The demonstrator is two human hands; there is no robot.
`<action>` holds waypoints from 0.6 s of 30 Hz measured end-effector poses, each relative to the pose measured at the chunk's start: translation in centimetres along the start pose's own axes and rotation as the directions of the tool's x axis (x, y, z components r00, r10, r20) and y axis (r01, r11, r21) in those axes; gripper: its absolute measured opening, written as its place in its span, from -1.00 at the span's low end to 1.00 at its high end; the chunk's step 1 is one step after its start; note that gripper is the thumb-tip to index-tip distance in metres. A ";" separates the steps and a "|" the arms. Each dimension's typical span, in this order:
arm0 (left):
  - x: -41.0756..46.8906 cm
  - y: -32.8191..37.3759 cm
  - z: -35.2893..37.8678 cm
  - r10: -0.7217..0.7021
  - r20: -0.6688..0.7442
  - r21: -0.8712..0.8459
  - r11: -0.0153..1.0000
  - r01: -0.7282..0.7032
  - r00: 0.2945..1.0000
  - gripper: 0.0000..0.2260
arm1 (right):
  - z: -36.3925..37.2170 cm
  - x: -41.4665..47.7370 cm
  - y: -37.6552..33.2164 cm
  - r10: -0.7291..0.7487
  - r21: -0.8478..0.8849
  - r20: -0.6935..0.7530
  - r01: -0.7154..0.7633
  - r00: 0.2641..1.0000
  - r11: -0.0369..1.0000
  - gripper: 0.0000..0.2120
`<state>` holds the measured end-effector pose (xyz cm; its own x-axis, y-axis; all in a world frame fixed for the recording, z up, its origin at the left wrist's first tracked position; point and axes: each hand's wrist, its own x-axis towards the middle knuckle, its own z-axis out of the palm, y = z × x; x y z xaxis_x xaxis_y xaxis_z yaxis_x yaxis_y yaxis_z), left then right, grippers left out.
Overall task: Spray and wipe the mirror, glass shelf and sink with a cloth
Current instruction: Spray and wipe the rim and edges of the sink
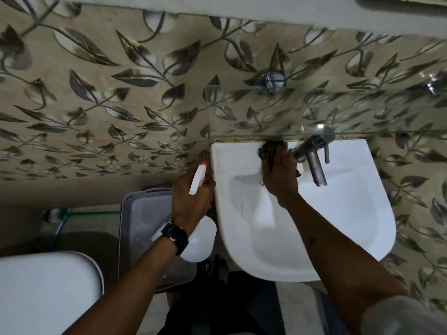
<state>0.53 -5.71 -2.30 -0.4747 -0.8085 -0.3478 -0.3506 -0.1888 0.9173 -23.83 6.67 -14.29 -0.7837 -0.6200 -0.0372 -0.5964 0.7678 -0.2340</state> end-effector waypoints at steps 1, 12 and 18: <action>0.1 -0.4 -0.2 -0.005 -0.009 0.003 1.000 0.005 1.000 -0.74 | 0.1 0.0 -1.1 0.087 0.068 -0.024 -0.085 0.996 0.994 -0.35; 0.6 -1.5 -1.3 0.062 -0.033 0.107 0.993 -0.058 0.998 -0.85 | 3.4 -3.7 -11.4 -0.251 0.238 -0.128 0.276 0.959 0.931 -0.52; 0.3 -1.7 -2.0 0.035 -0.052 0.077 0.997 -0.031 0.998 -0.82 | 0.7 0.5 -1.7 0.104 0.051 -0.223 -0.095 0.969 0.994 -0.52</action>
<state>2.63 -6.76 -3.54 -0.4443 -0.8425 -0.3048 -0.3970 -0.1198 0.9100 -23.10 4.93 -14.57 -0.8604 -0.4852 0.1563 -0.5096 0.8141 -0.2783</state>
